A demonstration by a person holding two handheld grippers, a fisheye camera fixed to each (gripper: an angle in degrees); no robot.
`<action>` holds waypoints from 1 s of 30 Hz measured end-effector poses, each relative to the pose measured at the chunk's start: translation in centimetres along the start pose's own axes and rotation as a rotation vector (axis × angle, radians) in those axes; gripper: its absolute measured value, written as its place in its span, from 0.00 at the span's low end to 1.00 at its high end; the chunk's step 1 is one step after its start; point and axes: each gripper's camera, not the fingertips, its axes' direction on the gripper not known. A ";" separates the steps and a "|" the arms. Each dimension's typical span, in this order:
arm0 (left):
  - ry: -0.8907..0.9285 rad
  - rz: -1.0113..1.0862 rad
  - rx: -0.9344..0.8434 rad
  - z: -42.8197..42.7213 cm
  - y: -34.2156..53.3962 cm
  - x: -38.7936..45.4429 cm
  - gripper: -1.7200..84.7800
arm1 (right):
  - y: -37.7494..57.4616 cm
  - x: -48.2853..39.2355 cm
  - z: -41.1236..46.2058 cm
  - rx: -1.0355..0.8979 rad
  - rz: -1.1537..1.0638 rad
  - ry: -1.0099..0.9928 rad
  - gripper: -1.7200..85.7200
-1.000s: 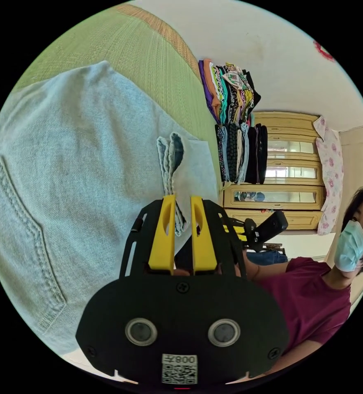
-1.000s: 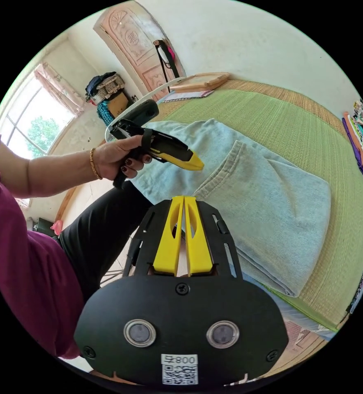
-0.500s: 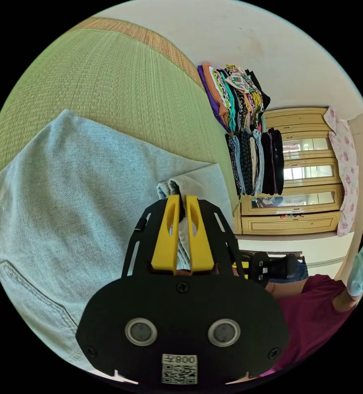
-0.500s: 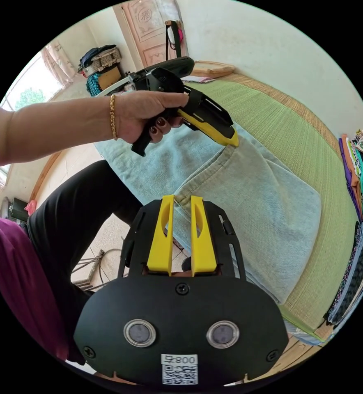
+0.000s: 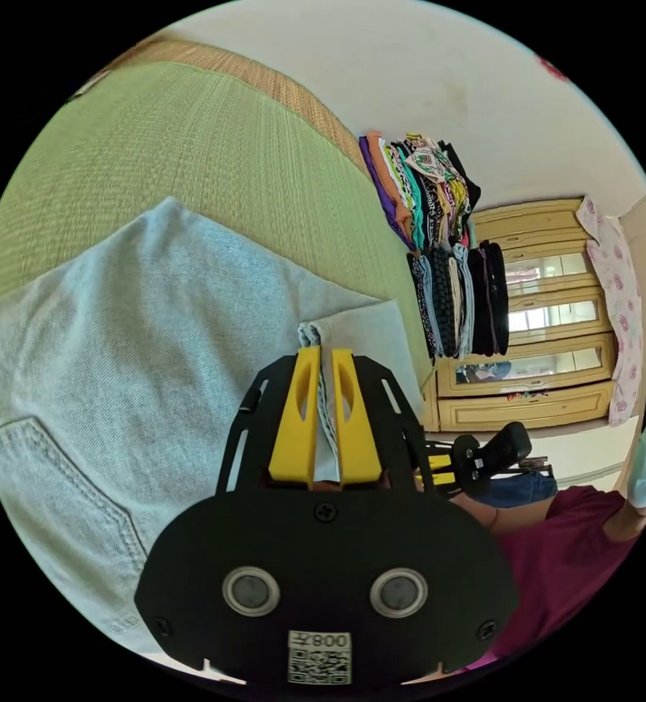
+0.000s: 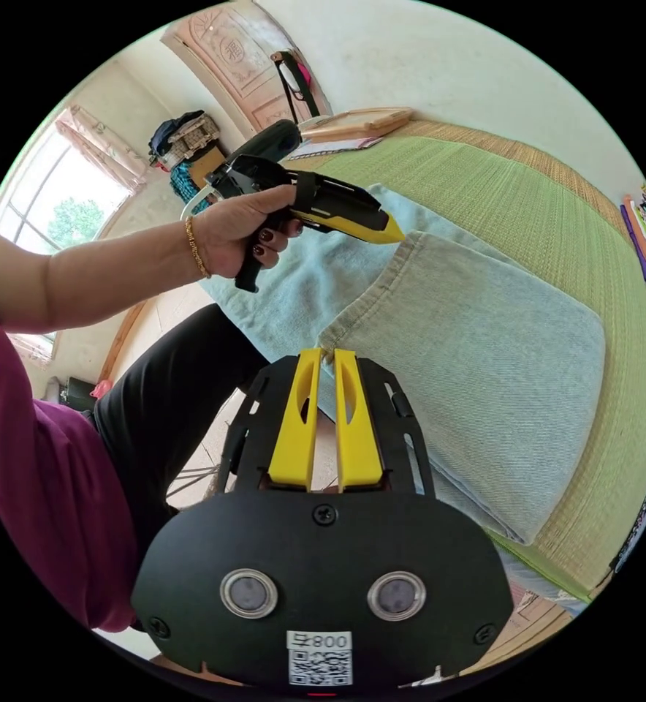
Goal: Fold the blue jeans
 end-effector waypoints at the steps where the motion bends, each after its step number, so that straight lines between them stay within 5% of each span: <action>1: -0.010 0.028 0.022 -0.1 0.0 0.8 0.04 | 0.1 -0.1 0.1 0.000 0.000 0.007 0.06; 7: -0.161 0.112 -0.040 3.6 -1.0 3.0 0.03 | 1.0 0.2 0.7 -0.001 0.018 0.033 0.06; 23: -0.158 0.192 -0.036 8.1 0.9 9.2 0.02 | 6.1 6.3 2.8 0.046 0.155 -0.094 0.02; 30: -0.157 0.262 -0.156 13.1 4.0 12.2 0.02 | 15.3 13.8 -1.5 0.199 0.422 -0.002 0.02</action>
